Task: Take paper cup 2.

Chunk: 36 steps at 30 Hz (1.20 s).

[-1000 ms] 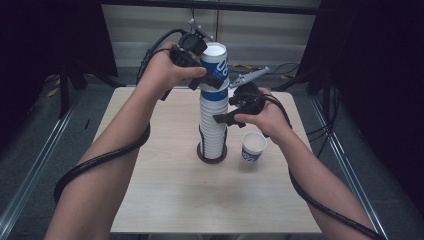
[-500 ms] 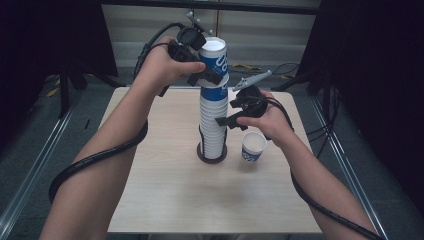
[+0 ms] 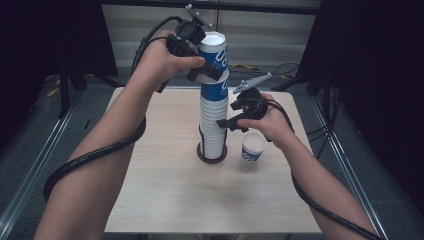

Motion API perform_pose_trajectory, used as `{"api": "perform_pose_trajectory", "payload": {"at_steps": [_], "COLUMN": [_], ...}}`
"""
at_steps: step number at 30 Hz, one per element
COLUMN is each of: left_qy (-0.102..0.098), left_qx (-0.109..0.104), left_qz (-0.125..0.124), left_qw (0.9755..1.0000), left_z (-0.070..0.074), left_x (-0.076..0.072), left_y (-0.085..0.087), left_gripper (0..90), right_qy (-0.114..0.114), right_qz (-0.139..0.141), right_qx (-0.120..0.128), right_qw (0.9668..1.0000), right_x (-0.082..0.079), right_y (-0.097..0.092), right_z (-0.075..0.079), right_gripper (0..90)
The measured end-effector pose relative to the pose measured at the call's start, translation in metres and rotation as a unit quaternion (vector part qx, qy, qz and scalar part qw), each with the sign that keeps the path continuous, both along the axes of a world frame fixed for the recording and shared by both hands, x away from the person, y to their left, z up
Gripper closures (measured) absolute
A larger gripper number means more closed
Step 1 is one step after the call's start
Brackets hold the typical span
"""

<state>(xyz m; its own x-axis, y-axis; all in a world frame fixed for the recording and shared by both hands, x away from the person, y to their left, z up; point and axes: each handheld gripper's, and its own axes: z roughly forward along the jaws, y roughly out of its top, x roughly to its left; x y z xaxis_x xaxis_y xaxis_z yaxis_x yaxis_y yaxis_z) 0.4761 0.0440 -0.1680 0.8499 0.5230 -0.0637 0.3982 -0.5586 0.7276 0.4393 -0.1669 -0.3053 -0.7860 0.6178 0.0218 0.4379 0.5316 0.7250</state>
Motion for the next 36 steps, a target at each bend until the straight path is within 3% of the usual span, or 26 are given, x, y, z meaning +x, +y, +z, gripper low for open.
{"api": "perform_pose_trajectory", "payload": {"at_steps": [21,36], "left_qy": [-0.002,0.001], "left_qx": [-0.004,-0.011], "left_qz": [0.015,0.024], "left_qw": [0.9999,0.9997], "left_z": [0.012,0.007], "left_x": [-0.002,-0.011], "left_y": [0.013,0.037], "left_gripper": [20.9,20.9], "right_qy": [0.006,0.010], "right_qz": [0.001,-0.001], "right_qx": [-0.001,0.000], "right_qw": [1.0000,0.9999], "right_x": [-0.001,-0.002], "right_y": [-0.005,-0.005], "right_z": [-0.007,-0.016], "right_gripper": [15.3,15.4]}}
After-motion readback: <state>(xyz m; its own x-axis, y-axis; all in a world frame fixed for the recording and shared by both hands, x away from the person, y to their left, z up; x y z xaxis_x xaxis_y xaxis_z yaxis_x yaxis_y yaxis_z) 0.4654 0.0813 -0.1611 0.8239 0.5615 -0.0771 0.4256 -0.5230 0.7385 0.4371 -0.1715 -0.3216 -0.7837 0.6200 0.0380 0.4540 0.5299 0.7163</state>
